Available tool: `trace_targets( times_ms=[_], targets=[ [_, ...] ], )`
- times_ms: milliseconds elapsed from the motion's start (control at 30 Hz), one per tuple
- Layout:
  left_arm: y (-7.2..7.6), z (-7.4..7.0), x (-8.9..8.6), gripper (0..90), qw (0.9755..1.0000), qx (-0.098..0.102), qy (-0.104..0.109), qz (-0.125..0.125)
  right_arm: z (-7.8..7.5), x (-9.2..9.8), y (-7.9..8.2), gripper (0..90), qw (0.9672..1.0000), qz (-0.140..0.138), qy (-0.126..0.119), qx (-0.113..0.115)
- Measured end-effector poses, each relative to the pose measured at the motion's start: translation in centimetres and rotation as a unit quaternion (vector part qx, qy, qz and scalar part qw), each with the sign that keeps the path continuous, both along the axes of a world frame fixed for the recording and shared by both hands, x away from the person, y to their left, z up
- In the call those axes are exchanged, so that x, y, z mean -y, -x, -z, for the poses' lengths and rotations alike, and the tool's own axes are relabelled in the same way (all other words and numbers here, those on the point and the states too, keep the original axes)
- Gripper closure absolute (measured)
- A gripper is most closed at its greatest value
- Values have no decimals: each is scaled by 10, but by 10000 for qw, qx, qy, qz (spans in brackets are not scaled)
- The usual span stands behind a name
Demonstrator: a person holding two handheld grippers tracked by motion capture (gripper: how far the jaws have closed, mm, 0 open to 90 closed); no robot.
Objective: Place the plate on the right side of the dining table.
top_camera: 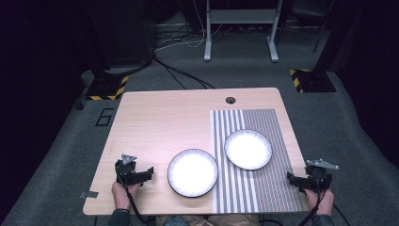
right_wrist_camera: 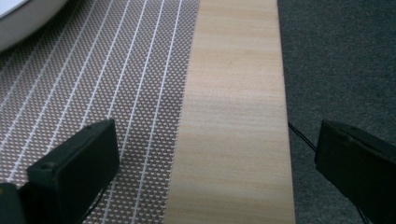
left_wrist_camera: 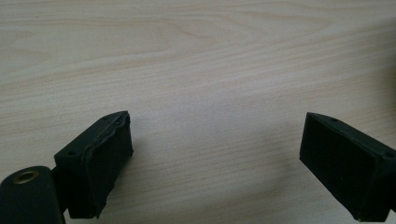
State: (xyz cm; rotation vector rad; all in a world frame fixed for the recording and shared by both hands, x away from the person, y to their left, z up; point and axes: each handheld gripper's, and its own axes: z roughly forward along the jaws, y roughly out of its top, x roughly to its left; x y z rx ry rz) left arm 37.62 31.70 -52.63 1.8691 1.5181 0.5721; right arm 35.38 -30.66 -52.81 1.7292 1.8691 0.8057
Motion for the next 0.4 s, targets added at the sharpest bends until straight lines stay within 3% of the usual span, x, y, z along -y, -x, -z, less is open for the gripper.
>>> trace_targets(
  times_ms=[67,167,267,333,400],
  targets=[
    [0,1,0,91,10000,35,2,-13,0,-1,0,0,10000,-1,68,50],
    [2,3,2,92,9998,144,-99,-39,2,1,-1,0,9999,59,-130,14],
    [2,4,2,97,9998,153,-134,-53,4,7,-4,0,9989,73,-448,-152],
    [2,4,3,100,9998,168,-114,-63,6,12,-7,0,9963,123,-783,-333],
    [2,4,4,100,9997,131,-211,-45,7,15,-8,0,9946,135,-942,-420]
  ],
)
